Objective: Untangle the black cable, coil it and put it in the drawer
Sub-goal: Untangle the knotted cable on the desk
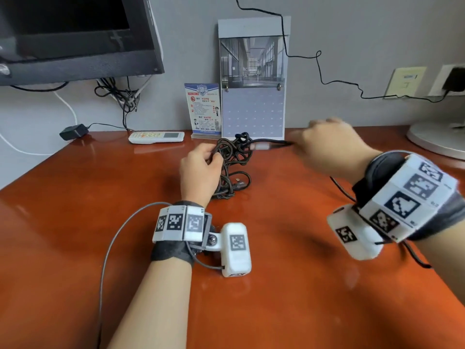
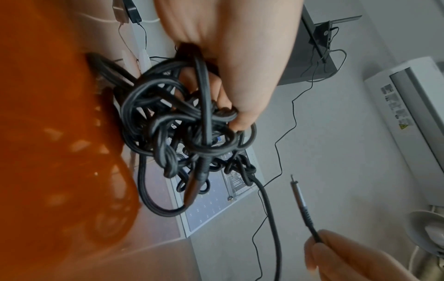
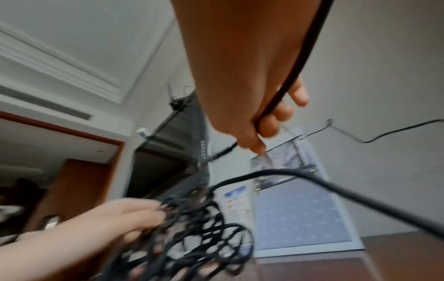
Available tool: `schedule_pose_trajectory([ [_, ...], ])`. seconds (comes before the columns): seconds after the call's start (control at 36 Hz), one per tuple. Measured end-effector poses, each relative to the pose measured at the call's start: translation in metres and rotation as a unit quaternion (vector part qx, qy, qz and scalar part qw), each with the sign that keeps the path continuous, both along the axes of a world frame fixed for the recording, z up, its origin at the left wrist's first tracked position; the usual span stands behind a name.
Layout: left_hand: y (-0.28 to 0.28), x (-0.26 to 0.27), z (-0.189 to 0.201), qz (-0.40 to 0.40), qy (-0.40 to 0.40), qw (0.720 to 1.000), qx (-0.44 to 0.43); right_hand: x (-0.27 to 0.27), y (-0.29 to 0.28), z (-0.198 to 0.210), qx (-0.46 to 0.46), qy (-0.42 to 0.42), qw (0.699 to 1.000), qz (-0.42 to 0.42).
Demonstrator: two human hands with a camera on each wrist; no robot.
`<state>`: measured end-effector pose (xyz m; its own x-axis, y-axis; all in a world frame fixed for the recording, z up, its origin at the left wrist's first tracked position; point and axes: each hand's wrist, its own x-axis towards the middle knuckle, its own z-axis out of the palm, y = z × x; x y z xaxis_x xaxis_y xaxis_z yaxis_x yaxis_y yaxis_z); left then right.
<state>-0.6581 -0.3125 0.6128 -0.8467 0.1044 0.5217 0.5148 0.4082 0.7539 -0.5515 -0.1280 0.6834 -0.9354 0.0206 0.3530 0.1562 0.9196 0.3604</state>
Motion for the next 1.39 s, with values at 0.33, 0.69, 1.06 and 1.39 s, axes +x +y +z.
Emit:
schedule_pose_trajectory([
  [0.33, 0.005, 0.008, 0.002, -0.010, -0.057, 0.998, 0.040, -0.034, 0.032, -0.003, -0.259, -0.070, 0.956, -0.115],
  [0.69, 0.007, 0.016, 0.001, -0.093, -0.152, 0.983, 0.040, -0.039, -0.007, -0.035, -0.484, 0.038, 0.872, 0.062],
  [1.06, 0.011, 0.038, 0.009, -0.257, -0.212, 0.926, -0.178, -0.045, 0.009, -0.048, -0.428, 0.045, 0.901, -0.052],
  [1.39, 0.025, 0.045, 0.035, -0.289, -0.158, 0.881, -0.339, -0.039, 0.022, -0.062, -0.637, 0.082, 0.766, -0.009],
])
